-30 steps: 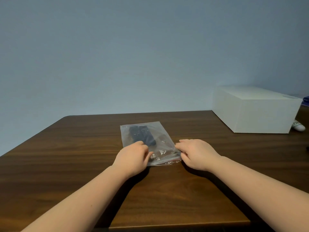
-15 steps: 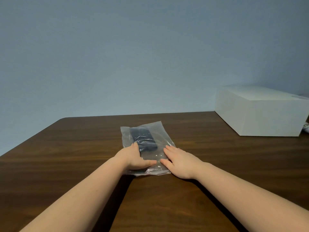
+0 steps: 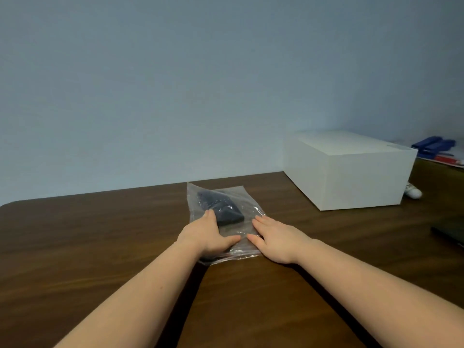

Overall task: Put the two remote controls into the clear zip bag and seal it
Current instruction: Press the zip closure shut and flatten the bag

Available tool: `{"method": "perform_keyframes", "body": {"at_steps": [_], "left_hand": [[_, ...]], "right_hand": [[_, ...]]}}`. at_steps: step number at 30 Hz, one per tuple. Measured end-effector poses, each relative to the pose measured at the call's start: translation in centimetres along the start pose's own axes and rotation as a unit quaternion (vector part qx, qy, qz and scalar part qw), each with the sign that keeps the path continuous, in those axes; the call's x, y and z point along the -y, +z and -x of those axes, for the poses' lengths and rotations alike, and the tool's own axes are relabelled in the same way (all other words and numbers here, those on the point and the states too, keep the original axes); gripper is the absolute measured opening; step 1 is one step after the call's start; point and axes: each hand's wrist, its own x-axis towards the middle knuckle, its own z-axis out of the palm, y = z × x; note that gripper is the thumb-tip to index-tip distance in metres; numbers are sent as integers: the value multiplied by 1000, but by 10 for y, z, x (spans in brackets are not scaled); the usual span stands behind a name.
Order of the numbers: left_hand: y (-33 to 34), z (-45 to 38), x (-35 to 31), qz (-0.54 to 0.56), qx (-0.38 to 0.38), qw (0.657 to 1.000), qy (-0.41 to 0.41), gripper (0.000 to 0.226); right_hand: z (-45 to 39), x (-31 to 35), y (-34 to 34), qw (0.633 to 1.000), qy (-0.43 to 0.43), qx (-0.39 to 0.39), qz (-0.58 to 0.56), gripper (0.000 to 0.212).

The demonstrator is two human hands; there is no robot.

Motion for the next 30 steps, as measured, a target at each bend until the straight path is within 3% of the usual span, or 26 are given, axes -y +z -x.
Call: {"method": "perform_keyframes", "body": {"at_steps": [9, 14, 20, 30], "left_hand": [[28, -90, -77, -9, 6, 999, 49, 103], [41, -130, -114, -14, 2, 997, 82, 110], [44, -126, -107, -40, -29, 998, 45, 100], [40, -80, -77, -57, -141, 987, 53, 77]], "right_hand": [[-29, -91, -16, 993, 112, -16, 18, 56], [-46, -111, -15, 981, 163, -99, 44, 35], [-59, -115, -2, 974, 142, -157, 75, 36], [-54, -99, 4, 982, 128, -141, 0, 46]]}}
